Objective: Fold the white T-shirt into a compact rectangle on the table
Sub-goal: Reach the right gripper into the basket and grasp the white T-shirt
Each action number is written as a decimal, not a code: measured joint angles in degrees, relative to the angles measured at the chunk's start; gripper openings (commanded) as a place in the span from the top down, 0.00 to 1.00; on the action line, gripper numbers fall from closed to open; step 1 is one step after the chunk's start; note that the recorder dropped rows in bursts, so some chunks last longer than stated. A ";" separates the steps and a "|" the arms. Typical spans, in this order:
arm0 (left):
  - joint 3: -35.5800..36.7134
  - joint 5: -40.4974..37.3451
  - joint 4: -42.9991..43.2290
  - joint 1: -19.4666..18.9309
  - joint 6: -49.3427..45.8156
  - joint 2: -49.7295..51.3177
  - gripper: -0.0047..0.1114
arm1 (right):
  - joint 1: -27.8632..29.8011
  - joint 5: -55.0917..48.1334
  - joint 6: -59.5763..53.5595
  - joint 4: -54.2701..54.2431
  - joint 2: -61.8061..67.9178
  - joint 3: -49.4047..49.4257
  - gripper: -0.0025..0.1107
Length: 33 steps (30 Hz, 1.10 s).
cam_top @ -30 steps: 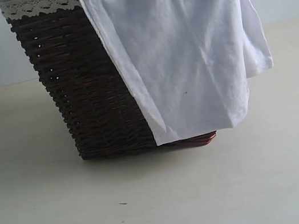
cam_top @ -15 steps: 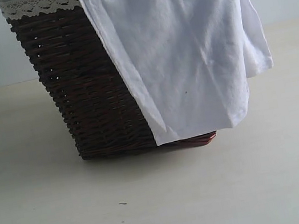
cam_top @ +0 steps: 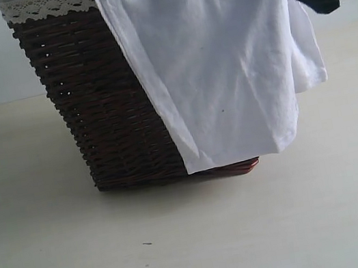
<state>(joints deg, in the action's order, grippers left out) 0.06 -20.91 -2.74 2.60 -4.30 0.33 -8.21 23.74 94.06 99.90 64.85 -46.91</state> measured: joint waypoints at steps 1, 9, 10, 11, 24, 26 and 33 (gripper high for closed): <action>0.00 0.00 0.00 0.00 0.00 0.00 0.96 | 0.00 0.11 -0.96 -0.10 1.30 -0.51 0.30; 0.00 0.00 0.00 0.00 0.00 0.00 0.96 | 0.00 2.77 -5.59 -3.64 10.59 -4.44 0.39; 0.00 0.00 0.00 0.00 0.00 0.00 0.96 | 0.00 2.88 -6.15 -4.54 11.70 -4.44 0.43; 0.00 0.00 0.00 0.00 0.00 0.00 0.96 | 0.00 2.88 -7.01 -5.56 12.68 -4.44 0.48; 0.00 0.00 0.00 0.00 0.00 0.00 0.96 | 0.03 4.34 -22.13 -16.98 13.31 -5.02 0.98; 0.00 0.00 0.00 0.00 0.00 0.00 0.96 | 0.03 4.24 -22.53 -16.98 11.95 -6.19 0.98; 0.00 0.00 0.00 0.00 0.00 0.00 0.96 | 0.03 4.20 -22.41 -17.03 5.19 -14.67 0.98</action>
<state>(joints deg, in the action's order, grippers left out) 0.06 -20.91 -2.74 2.60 -4.30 0.33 -8.18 27.93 71.65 82.86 70.03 -61.58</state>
